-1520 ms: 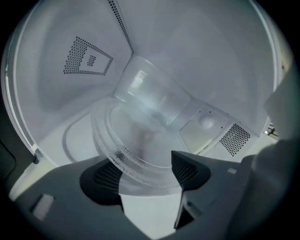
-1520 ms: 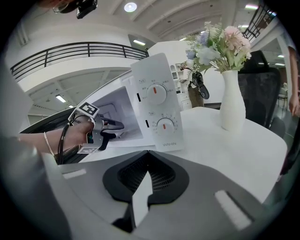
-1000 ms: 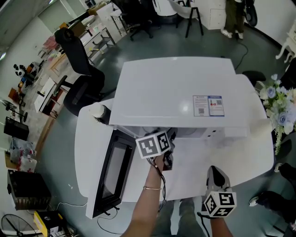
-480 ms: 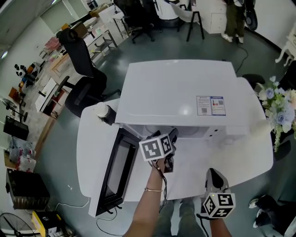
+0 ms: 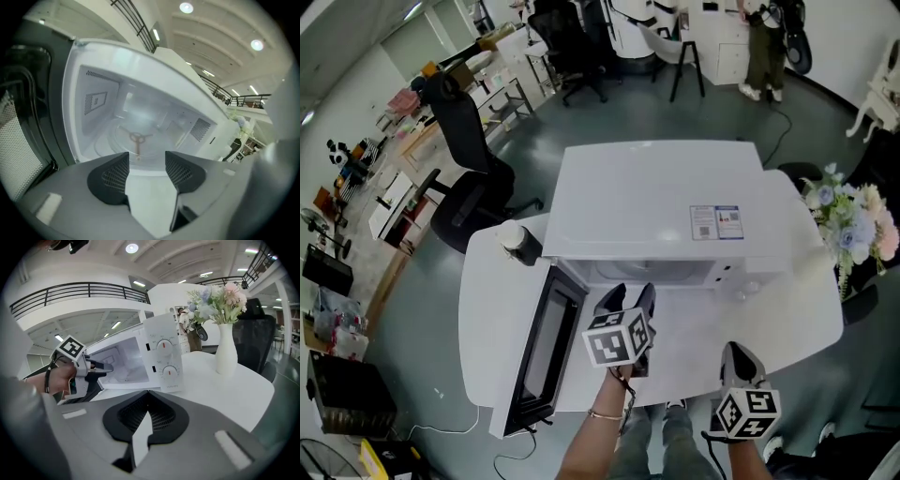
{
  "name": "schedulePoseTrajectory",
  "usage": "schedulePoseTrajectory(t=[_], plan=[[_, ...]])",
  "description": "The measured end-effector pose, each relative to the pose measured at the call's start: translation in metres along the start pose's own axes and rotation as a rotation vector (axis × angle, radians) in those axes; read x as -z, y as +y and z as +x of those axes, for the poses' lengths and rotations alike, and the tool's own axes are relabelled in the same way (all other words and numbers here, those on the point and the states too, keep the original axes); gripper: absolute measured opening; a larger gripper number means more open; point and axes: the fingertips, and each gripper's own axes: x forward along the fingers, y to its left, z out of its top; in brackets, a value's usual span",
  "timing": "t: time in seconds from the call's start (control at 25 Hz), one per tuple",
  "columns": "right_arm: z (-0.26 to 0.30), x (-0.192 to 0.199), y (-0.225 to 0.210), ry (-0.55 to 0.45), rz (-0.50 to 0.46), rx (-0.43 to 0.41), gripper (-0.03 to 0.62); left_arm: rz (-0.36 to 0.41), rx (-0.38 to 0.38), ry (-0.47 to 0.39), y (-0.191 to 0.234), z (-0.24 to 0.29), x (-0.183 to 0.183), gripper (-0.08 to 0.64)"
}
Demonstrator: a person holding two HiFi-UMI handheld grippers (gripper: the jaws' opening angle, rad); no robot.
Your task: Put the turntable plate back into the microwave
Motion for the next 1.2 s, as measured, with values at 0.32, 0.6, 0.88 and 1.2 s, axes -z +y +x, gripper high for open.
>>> schedulePoseTrajectory(t=[0.32, 0.6, 0.88, 1.2], plan=[[-0.029, -0.052, 0.014, -0.11, -0.011, -0.015, 0.009, 0.107, 0.034, -0.161, -0.035, -0.086, -0.032, 0.018], [-0.067, -0.107, 0.029, -0.259, -0.054, -0.049, 0.009, 0.194, 0.105, -0.347, -0.061, -0.149, -0.067, 0.0], [-0.083, -0.126, 0.033, -0.335, -0.047, -0.041, 0.009, 0.2, 0.131, -0.391, -0.068, -0.166, -0.076, 0.0], [-0.089, -0.128, 0.028, -0.342, -0.053, -0.021, 0.009, 0.197, 0.148, -0.382, -0.074, -0.165, -0.071, 0.0]])
